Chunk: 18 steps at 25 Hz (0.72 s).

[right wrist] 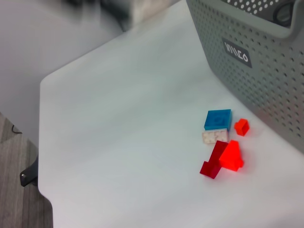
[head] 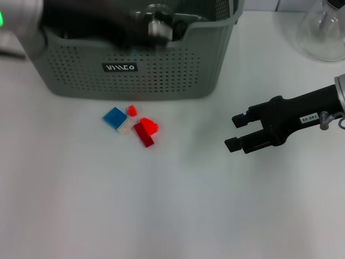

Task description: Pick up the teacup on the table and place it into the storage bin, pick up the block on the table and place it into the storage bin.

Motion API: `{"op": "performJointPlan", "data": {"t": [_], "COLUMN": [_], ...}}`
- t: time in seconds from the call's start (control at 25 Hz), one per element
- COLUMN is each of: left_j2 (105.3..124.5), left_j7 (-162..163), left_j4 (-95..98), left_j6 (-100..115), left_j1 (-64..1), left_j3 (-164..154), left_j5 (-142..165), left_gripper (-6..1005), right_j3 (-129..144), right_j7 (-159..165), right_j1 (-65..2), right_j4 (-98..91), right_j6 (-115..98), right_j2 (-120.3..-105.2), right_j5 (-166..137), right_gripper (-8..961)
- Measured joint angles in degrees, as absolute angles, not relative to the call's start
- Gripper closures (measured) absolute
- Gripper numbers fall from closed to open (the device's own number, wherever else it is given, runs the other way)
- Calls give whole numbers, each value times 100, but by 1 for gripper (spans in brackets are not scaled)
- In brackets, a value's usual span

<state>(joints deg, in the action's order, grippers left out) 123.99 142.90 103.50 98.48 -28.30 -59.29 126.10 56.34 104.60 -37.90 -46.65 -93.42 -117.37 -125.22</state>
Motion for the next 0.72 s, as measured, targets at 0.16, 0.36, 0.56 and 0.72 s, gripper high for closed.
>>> {"op": "performJointPlan", "data": {"t": [0.16, 0.36, 0.56, 0.72], "left_j2": [12346, 11999, 11885, 11963], "left_j7": [14140, 14096, 14117, 14150], "left_j4": [10052, 8075, 6984, 6645], "left_j6": [9618, 8445, 8138, 7894], "left_j1": [-3181, -4519, -5080, -5273], "left_j3": [-5587, -5547, -5599, -5638], "left_j5": [12652, 14563, 15294, 15782], "left_gripper": [591, 589, 588, 586], "right_j3": [5634, 5633, 5634, 5633], "right_j7": [10479, 10501, 10502, 10503], "right_j1": [-3827, -3840, -3849, -3850], "right_j4": [-4671, -4684, -4685, -4685], "right_j6": [-9333, -9334, -9334, -9333], "right_j2": [-11760, -11791, -11802, -11804], "right_j5": [-12519, -12517, -12515, -12515], "right_gripper": [158, 158, 157, 157]}}
